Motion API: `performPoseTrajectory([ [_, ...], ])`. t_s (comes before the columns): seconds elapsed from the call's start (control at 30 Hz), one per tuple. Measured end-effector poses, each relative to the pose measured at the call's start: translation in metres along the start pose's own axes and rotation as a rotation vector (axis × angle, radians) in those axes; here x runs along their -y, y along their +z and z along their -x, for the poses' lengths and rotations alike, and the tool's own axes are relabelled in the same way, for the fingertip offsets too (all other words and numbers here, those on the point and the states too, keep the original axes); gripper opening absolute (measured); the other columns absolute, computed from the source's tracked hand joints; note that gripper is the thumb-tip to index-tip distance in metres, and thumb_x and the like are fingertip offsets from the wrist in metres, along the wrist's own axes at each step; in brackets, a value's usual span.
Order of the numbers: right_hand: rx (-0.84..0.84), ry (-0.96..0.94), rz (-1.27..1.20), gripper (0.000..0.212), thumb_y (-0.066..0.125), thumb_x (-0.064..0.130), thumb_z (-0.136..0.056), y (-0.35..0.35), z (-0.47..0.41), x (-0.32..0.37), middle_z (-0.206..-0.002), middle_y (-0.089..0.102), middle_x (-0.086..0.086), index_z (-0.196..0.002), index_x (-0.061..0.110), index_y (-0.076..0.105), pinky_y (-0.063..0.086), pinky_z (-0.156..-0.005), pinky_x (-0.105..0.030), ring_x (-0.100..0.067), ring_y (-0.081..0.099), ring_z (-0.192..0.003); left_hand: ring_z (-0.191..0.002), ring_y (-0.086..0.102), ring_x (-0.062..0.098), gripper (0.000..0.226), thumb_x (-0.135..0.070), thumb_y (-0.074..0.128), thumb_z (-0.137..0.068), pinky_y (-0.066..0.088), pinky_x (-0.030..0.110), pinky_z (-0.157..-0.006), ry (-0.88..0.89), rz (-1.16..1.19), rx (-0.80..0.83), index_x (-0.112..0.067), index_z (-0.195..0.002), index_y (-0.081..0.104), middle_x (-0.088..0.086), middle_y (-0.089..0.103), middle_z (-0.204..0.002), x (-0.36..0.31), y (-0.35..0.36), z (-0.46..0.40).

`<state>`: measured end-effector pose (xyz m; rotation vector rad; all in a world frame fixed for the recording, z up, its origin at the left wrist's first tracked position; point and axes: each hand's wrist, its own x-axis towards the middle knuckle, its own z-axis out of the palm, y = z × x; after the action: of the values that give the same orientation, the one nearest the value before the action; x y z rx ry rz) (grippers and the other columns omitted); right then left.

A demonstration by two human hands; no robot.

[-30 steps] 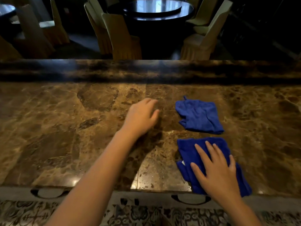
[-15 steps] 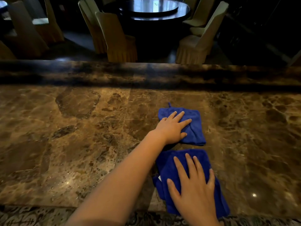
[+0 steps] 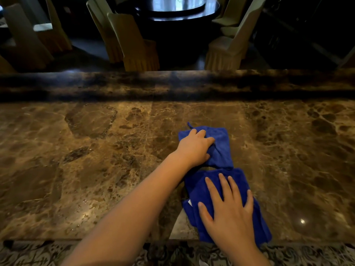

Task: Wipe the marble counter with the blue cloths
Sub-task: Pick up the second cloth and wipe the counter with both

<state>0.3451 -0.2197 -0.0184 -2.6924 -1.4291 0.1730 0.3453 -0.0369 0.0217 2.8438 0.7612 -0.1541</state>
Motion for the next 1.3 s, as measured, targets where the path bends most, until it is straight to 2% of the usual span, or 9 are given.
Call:
performPoseTrajectory([
  [0.3, -0.006, 0.045, -0.050, 0.065, 0.027, 0.061, -0.078, 0.000, 0.000, 0.006, -0.143, 0.043, -0.006, -0.133, 0.031, 0.042, 0.024, -0.102, -0.064, -0.028, 0.035, -0.133, -0.103, 0.056, 0.028, 0.021, -0.009, 0.058, -0.078, 0.042, 0.035, -0.089, -0.032, 0.403, -0.332, -0.008, -0.098, 0.063, 0.015, 0.060, -0.107, 0.037, -0.012, 0.021],
  [0.53, 0.010, 0.021, -0.123, 0.077, 0.005, 0.067, -0.072, -0.002, 0.000, 0.007, -0.155, 0.013, 0.000, -0.142, 0.037, 0.017, 0.004, -0.110, -0.059, -0.021, 0.004, -0.142, -0.099, 0.058, 0.031, 0.034, -0.017, 0.057, -0.074, 0.038, 0.029, -0.081, -0.095, 0.354, -0.333, 0.000, -0.102, 0.064, 0.022, 0.064, -0.103, 0.113, -0.052, 0.076],
  [0.63, 0.022, 0.031, -0.101, 0.078, 0.004, 0.067, -0.071, -0.004, 0.000, 0.009, -0.155, 0.012, 0.000, -0.142, 0.037, 0.015, 0.004, -0.110, -0.058, -0.021, 0.003, -0.142, -0.101, 0.058, 0.031, 0.029, -0.018, 0.057, -0.075, 0.040, 0.031, -0.082, -0.105, 0.332, -0.233, -0.006, -0.101, 0.064, 0.018, 0.063, -0.104, 0.103, -0.022, 0.088],
  [0.8, 0.029, 0.038, -0.100, 0.078, 0.005, 0.067, -0.071, -0.003, 0.001, 0.009, -0.155, 0.012, 0.000, -0.142, 0.037, 0.017, 0.004, -0.110, -0.057, -0.020, 0.004, -0.142, -0.118, 0.050, 0.025, 0.040, -0.035, 0.044, -0.082, 0.034, 0.044, -0.099, -0.209, 0.236, -0.302, -0.017, -0.114, 0.059, 0.006, 0.056, -0.123, 0.070, 0.021, 0.088],
  [0.9, 0.016, 0.043, -0.107, 0.076, 0.006, 0.067, -0.072, -0.002, 0.001, 0.010, -0.155, 0.013, 0.000, -0.141, 0.037, 0.017, 0.004, -0.111, -0.057, -0.020, 0.004, -0.141, -0.103, 0.055, 0.033, 0.034, -0.034, 0.040, -0.089, 0.040, 0.041, -0.079, -0.232, 0.059, -0.362, -0.012, -0.105, 0.059, 0.012, 0.060, -0.108, 0.060, 0.028, 0.084],
  [0.97, 0.015, 0.044, -0.102, 0.076, 0.005, 0.066, -0.072, -0.002, 0.002, 0.010, -0.155, 0.012, 0.000, -0.141, 0.037, 0.016, 0.004, -0.111, -0.056, -0.019, 0.003, -0.141, -0.099, 0.055, 0.035, 0.033, -0.036, 0.041, -0.088, 0.038, 0.046, -0.085, -0.272, -0.042, -0.376, -0.010, -0.094, 0.061, 0.013, 0.061, -0.101, 0.055, 0.022, 0.079],
  [1.13, 0.006, 0.046, -0.092, 0.076, 0.008, 0.066, -0.073, -0.001, 0.001, 0.010, -0.155, 0.016, 0.000, -0.141, 0.036, 0.020, 0.005, -0.111, -0.057, -0.019, 0.006, -0.141, -0.140, 0.019, 0.033, 0.052, -0.035, 0.036, -0.092, 0.014, 0.053, -0.112, -0.192, 0.087, -0.160, -0.018, -0.141, 0.027, 0.018, 0.026, -0.149, 0.054, 0.036, 0.069],
  [1.2, 0.006, 0.049, -0.085, 0.074, 0.010, 0.066, -0.074, 0.000, 0.000, 0.010, -0.154, 0.019, -0.001, -0.140, 0.035, 0.022, 0.007, -0.110, -0.058, -0.020, 0.009, -0.141, -0.146, -0.006, 0.027, 0.061, -0.051, 0.029, -0.091, -0.001, 0.062, -0.111, -0.211, 0.120, -0.093, -0.034, -0.145, 0.009, 0.012, -0.001, -0.159, 0.058, 0.043, 0.067],
  [1.3, 0.002, 0.045, -0.079, 0.073, 0.013, 0.065, -0.075, 0.001, 0.000, 0.009, -0.152, 0.024, -0.003, -0.140, 0.034, 0.026, 0.011, -0.109, -0.059, -0.022, 0.014, -0.140, -0.145, -0.011, 0.024, 0.068, -0.070, 0.027, -0.081, -0.003, 0.069, -0.107, -0.193, 0.102, -0.099, -0.047, -0.142, 0.006, 0.007, -0.011, -0.159, 0.071, 0.046, 0.066],
])
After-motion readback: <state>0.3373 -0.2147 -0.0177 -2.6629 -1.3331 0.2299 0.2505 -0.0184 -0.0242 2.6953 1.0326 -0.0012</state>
